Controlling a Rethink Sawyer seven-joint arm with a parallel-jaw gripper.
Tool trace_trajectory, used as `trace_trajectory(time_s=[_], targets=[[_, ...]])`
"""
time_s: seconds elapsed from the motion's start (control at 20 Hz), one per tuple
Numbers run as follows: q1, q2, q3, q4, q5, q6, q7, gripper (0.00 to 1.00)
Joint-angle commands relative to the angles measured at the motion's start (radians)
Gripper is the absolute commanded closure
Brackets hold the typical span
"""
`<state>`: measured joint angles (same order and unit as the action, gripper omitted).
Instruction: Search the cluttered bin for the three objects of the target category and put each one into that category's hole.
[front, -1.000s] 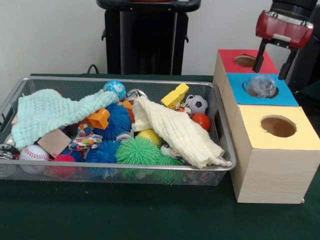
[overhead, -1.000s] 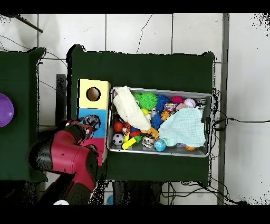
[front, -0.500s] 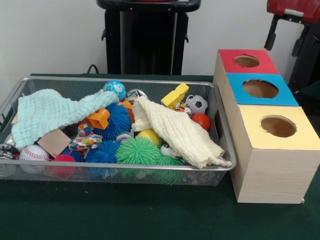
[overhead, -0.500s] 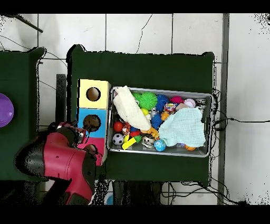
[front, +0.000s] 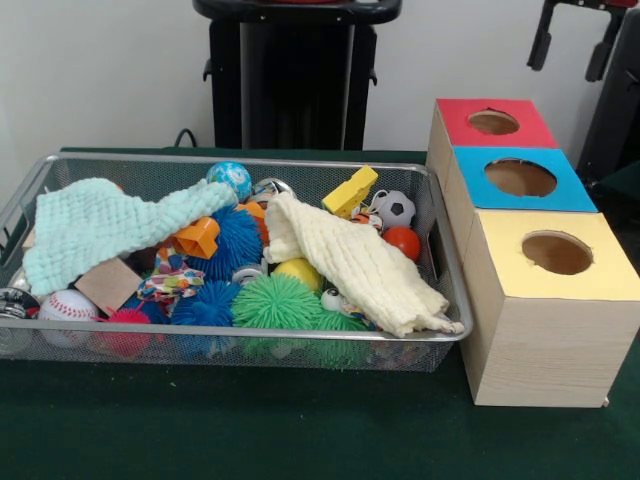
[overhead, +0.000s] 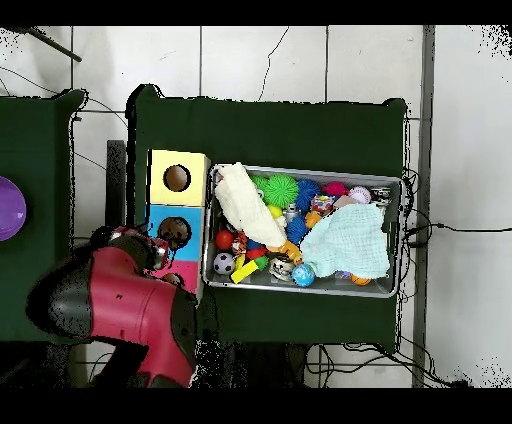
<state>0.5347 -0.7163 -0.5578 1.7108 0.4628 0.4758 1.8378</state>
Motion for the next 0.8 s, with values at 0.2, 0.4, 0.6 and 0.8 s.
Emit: trace_trajectory(time_s=[0.2,0.4,0.6,0.8], targets=[[-0.293,-0.101,0.288,0.216,-0.156,-0.187,-0.100,0.00],[-0.391,-0.138,0.376,0.268,-0.229,-0.241,-0.100,0.00],[-0.472,-0.157,0.449,0.303,-0.315,-0.288,-0.078,0.00],[-0.536,-0.163,0.510,0.331,-0.393,-0.337,-0.032,0.00]])
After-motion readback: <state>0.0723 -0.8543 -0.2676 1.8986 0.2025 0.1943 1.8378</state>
